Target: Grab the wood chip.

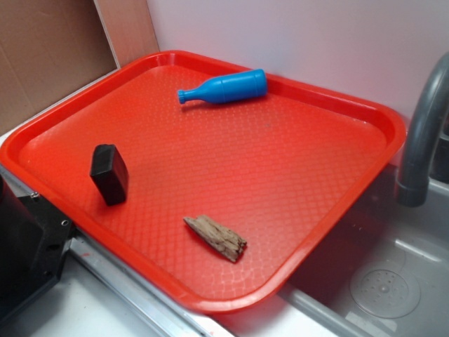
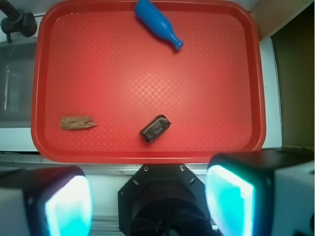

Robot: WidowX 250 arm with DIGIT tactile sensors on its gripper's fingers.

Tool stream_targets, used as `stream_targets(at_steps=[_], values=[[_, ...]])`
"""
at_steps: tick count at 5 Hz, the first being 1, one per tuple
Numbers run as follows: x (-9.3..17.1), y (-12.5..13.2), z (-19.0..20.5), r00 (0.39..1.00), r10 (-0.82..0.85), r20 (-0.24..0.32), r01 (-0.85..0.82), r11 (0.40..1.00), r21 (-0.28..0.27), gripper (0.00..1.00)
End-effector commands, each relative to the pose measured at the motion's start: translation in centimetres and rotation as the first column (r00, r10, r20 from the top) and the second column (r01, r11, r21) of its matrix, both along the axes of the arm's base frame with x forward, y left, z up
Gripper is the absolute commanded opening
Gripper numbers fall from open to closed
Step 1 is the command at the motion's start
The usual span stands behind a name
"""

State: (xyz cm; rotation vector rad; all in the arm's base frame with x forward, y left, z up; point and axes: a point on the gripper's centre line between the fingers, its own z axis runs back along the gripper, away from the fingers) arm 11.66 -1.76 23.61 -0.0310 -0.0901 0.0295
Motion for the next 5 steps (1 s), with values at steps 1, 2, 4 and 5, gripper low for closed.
stream_targets(at_steps=[1, 2, 4, 5], values=[[0.0, 0.0, 0.0, 1.000, 0.000, 0.000, 0.000, 1.000, 0.000, 1.00], [0.8, -0.7, -0.5, 0.977, -0.212, 0.036, 0.213, 0.977, -0.015, 1.00], [3.2, -4.6, -3.2, 0.767, -0.615, 0.181, 0.626, 0.780, -0.005, 1.00], [3.6, -6.7, -5.1, 0.581, -0.788, 0.203, 0.798, 0.601, 0.050, 1.00]])
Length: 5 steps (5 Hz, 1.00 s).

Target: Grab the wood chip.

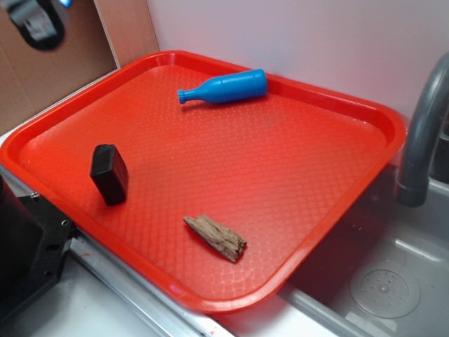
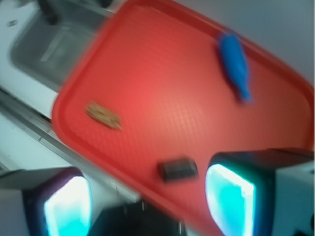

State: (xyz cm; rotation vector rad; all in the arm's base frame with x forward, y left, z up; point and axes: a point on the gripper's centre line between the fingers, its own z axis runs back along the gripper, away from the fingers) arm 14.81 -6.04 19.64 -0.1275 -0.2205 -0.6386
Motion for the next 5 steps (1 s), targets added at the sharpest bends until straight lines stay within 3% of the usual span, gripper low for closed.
stream_targets(at_steps=[1, 3, 5], values=[[0.3, -4.6, -3.3, 0.872, -0.487, 0.055, 0.483, 0.873, 0.065, 1.00], [0.1, -6.0, -7.1, 0.577, -0.816, 0.021, 0.812, 0.577, 0.086, 1.00], [0.3, -7.3, -11.1, 0.534, -0.844, -0.037, 0.841, 0.527, 0.122, 1.00]])
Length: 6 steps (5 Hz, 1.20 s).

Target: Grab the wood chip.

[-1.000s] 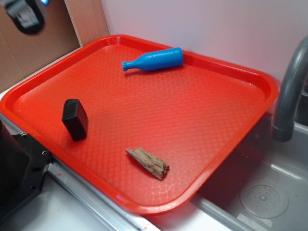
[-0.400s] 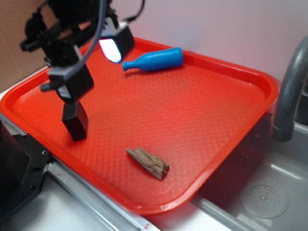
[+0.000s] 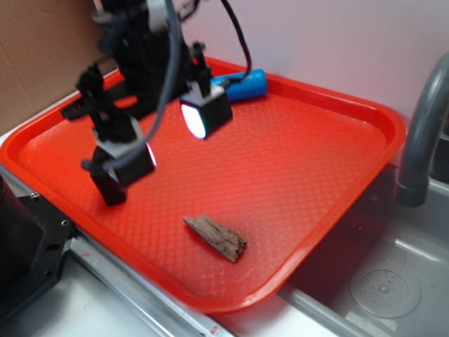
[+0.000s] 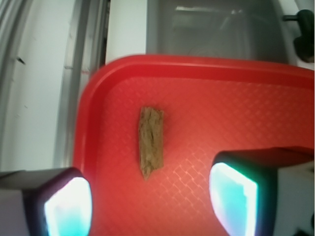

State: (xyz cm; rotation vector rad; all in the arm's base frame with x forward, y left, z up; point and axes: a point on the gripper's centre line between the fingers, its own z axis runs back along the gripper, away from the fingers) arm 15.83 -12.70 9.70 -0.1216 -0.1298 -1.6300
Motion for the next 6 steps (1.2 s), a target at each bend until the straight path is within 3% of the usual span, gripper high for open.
stream_targets(at_steps=[1, 2, 4, 5, 6], values=[[-1.3, -1.3, -3.5, 0.998, -0.039, 0.054, 0.037, 0.999, 0.030, 1.00], [-1.1, -1.7, -5.5, 0.998, -0.038, 0.041, 0.035, 0.998, 0.059, 1.00], [-0.5, -1.4, -7.1, 1.000, 0.006, -0.005, -0.006, 0.998, 0.059, 1.00], [-0.4, -1.4, -7.7, 1.000, 0.003, -0.025, -0.002, 0.998, 0.058, 0.89], [-0.2, -1.2, -8.2, 0.999, 0.018, -0.027, -0.015, 0.996, 0.090, 0.00]])
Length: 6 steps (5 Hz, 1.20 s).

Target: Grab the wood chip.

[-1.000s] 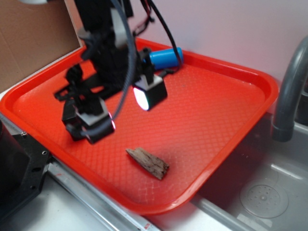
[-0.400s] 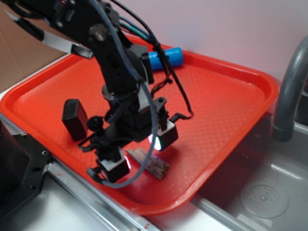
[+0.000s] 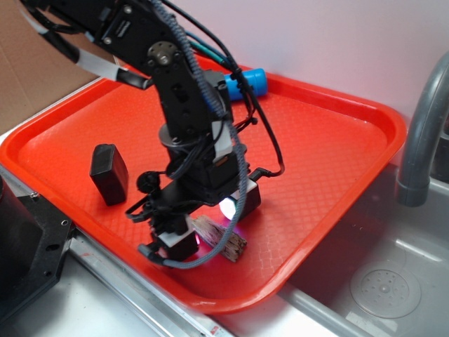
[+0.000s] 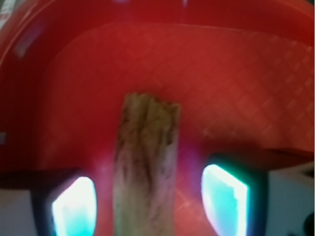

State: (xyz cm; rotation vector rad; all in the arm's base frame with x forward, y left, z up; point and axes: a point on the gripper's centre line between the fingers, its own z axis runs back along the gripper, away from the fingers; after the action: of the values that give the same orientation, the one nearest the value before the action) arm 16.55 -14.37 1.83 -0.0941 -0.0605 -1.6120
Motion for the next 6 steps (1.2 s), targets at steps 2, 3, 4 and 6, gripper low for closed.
stream_targets(at_steps=[2, 3, 4, 6], values=[[-1.1, 0.3, -0.9, 1.000, 0.004, -0.010, -0.003, 0.998, 0.056, 0.00], [-1.1, 0.7, 1.0, 0.986, 0.164, 0.035, -0.166, 0.984, 0.060, 0.00], [-0.6, 2.1, 4.2, 0.934, 0.356, 0.022, -0.356, 0.934, -0.004, 0.00], [0.5, 4.7, 11.7, 0.652, 0.757, 0.044, -0.757, 0.648, 0.085, 0.00]])
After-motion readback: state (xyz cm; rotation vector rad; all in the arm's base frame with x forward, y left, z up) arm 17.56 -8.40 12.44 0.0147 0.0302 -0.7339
